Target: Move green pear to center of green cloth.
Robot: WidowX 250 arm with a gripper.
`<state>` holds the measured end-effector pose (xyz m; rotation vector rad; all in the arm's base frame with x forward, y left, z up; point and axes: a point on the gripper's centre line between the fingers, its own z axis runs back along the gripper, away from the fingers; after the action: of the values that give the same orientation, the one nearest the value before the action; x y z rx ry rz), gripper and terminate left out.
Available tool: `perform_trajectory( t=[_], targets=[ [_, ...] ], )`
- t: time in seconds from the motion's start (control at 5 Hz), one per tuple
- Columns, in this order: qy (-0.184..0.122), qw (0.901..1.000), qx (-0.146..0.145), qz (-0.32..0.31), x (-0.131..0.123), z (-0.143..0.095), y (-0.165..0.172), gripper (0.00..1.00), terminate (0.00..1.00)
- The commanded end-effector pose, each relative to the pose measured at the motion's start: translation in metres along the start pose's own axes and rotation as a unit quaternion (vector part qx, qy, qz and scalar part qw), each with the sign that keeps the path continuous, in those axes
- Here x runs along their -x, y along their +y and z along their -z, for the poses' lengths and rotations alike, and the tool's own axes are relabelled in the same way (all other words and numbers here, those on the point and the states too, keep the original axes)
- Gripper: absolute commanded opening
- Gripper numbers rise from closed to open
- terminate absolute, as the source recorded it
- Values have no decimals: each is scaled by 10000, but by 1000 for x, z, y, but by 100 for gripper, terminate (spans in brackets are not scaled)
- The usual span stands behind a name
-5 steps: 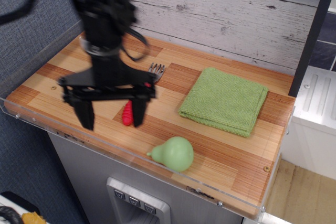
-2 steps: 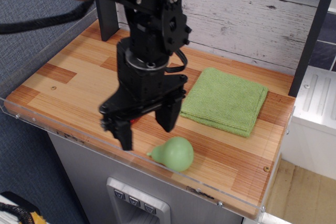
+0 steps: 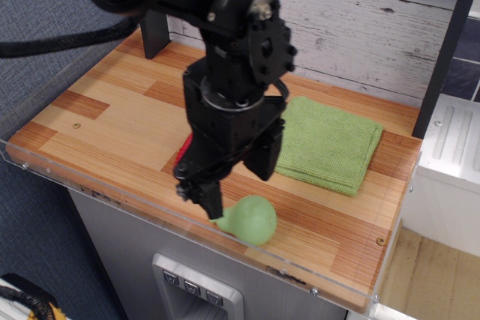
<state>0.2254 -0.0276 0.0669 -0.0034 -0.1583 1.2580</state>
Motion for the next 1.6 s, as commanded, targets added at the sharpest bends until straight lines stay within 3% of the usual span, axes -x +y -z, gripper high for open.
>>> perform_trajectory(
  t=[0.0, 0.2, 1.0, 1.2, 1.4],
  targets=[
    [283, 9996, -7, 36, 4, 8, -20, 100, 0],
    [429, 9990, 11, -135, 8, 14, -22, 100, 0],
    [180, 9993, -217, -241, 7, 43, -22, 100, 0],
    [239, 9991, -197, -299, 7, 46, -20, 100, 0],
    [203, 9992, -196, -280, 3, 49, -21, 0, 0]
  ],
)
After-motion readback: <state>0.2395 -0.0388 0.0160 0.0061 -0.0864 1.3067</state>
